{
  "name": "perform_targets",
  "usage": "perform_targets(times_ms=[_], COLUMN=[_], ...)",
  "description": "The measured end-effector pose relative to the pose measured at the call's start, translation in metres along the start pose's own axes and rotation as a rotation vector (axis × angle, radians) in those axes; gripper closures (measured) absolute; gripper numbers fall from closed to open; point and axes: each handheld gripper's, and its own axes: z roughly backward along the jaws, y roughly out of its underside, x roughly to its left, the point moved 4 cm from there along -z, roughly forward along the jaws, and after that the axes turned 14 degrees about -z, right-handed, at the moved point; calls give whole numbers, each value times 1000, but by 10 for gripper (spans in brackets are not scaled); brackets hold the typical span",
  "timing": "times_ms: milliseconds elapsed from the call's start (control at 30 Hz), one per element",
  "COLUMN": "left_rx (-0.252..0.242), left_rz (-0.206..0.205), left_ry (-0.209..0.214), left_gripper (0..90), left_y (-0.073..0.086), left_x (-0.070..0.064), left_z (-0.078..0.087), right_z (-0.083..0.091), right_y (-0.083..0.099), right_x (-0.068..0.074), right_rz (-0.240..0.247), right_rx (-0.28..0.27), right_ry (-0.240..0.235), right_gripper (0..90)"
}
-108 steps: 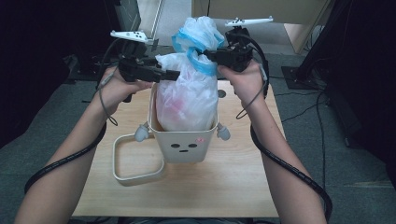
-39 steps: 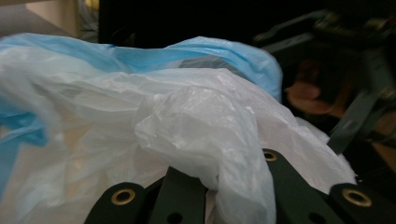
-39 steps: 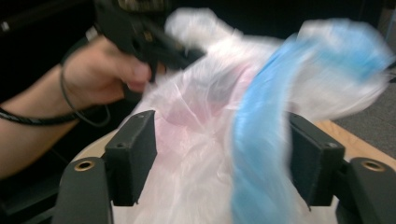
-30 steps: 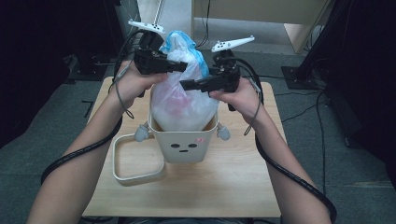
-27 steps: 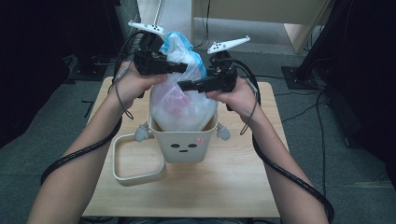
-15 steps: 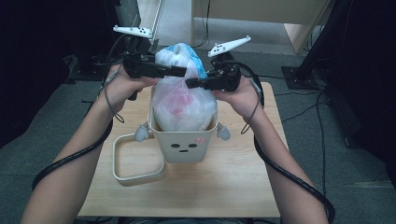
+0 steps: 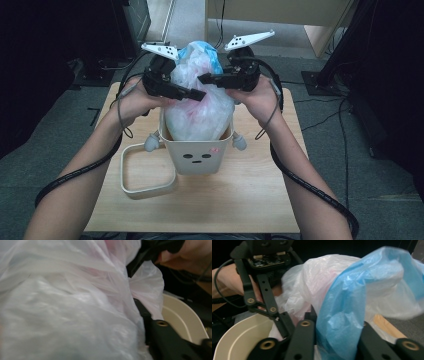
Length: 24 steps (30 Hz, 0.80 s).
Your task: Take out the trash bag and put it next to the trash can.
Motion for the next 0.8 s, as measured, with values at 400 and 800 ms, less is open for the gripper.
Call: perform_targets(times_ms=[400, 800], left_rx=[-201, -192], left_rz=[30, -25], left_ry=[9, 9], left_gripper=[867, 865], left_y=[19, 14], left_x=[6, -2], left_z=[36, 25], right_z=[25, -6], right_y=[14, 34], right_x=[-23, -13], right_rz=[-146, -95], right_rx=[-46, 75], right_ry=[-100, -194], right_gripper=[345, 291])
